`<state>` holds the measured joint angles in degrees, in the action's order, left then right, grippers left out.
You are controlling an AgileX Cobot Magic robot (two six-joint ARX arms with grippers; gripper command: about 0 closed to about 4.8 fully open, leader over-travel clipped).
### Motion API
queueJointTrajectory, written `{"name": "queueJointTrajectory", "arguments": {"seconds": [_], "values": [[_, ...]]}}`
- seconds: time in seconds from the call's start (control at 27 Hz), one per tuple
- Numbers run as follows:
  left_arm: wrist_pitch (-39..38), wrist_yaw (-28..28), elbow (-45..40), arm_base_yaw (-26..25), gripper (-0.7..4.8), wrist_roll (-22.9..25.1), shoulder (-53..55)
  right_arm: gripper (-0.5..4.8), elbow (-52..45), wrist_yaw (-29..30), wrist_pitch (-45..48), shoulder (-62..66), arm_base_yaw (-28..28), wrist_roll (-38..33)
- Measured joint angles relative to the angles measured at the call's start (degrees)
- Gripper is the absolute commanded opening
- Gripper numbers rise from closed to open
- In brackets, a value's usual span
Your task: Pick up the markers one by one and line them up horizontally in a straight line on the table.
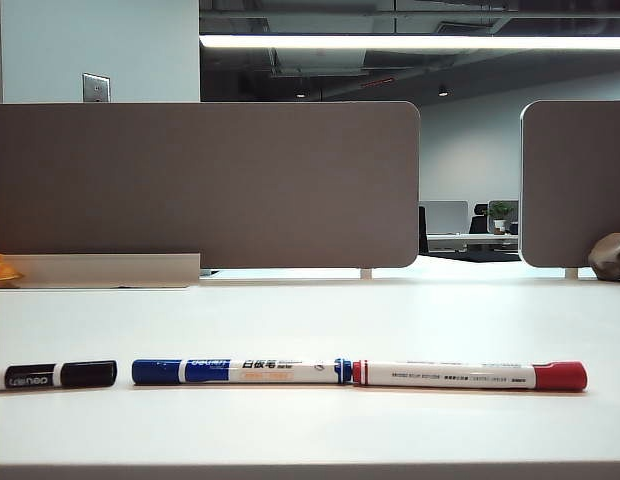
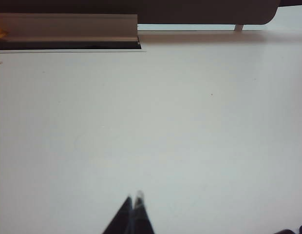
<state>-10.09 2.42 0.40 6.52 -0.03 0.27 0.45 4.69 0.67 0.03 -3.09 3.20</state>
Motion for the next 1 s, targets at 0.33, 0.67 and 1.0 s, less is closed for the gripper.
{"name": "queueJointTrajectory", "arguments": {"seconds": [0.33, 0.67, 1.0], "values": [[-0.02, 0.00, 0.00, 0.00, -0.05, 0.00, 0.00, -0.05, 0.00, -0.02, -10.95, 0.00, 0.02, 0.00], [-0.02, 0.00, 0.00, 0.00, -0.05, 0.00, 0.00, -0.05, 0.00, -0.02, -10.95, 0.00, 0.02, 0.00], [-0.02, 0.00, 0.00, 0.00, -0.05, 0.00, 0.00, -0.05, 0.00, 0.00, -10.95, 0.00, 0.02, 0.00]]}}
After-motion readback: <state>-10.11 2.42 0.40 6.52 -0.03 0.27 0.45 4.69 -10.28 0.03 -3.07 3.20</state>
